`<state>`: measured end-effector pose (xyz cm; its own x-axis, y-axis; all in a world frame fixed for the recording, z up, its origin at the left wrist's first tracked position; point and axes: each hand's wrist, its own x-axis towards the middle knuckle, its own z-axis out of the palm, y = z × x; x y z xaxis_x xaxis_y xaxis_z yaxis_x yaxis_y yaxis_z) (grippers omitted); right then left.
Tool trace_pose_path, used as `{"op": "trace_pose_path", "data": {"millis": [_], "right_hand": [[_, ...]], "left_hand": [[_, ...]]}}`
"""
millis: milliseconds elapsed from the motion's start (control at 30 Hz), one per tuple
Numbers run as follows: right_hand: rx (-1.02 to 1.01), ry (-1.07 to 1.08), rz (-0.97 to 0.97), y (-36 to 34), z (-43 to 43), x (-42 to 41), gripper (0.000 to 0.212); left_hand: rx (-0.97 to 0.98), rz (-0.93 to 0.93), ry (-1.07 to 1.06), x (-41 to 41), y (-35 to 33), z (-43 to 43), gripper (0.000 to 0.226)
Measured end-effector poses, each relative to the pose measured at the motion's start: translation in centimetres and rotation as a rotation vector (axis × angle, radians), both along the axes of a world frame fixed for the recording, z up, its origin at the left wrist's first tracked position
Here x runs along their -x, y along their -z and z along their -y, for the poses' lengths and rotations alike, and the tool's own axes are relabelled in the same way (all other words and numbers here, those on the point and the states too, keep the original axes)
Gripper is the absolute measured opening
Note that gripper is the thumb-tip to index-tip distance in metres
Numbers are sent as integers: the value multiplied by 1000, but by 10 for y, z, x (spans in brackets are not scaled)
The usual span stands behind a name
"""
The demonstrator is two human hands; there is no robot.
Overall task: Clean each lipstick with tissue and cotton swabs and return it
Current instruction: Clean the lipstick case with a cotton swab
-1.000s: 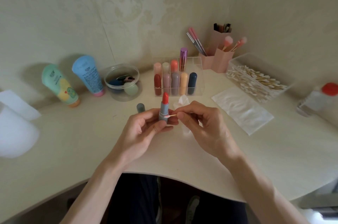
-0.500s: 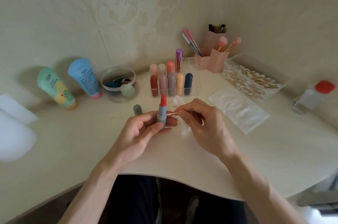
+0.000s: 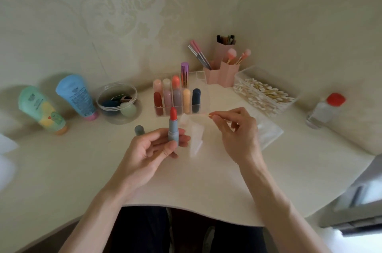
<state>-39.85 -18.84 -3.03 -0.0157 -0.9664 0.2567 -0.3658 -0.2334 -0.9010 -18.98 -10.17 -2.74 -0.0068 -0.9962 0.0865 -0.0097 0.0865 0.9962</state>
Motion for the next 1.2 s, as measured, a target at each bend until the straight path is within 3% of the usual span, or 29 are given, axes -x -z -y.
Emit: {"op": "trace_pose_path", "data": {"millis": [233,400,500,700,833,1000,1100,1200], "right_hand": [[-25,174,-120,-3,3,36,11],[-12,347,-338,14,3,69,8],[-27,378,-455,16,3,70,11],[30,396,-491,17,2,64,17],[207,165,-303,0,-12,38,17],[84,-367,-29,-23,-36,-11,11],[21,-525,80,-22,-41,-32,20],[-6,-594,172,-15,-42,-46,24]], "left_hand": [[19,-17,38,30,-6,14,27],[18,-46,21,43,-3,22,25],[18,-60,17,47,-3,23,29],[30,-75,7,43,-4,17,32],[35,-85,9,34,-7,9,29],[14,-169,-112,16,-11,-1,30],[25,-211,-162,1,-8,-5,39],[18,-217,-196,-8,-7,-10,26]]}}
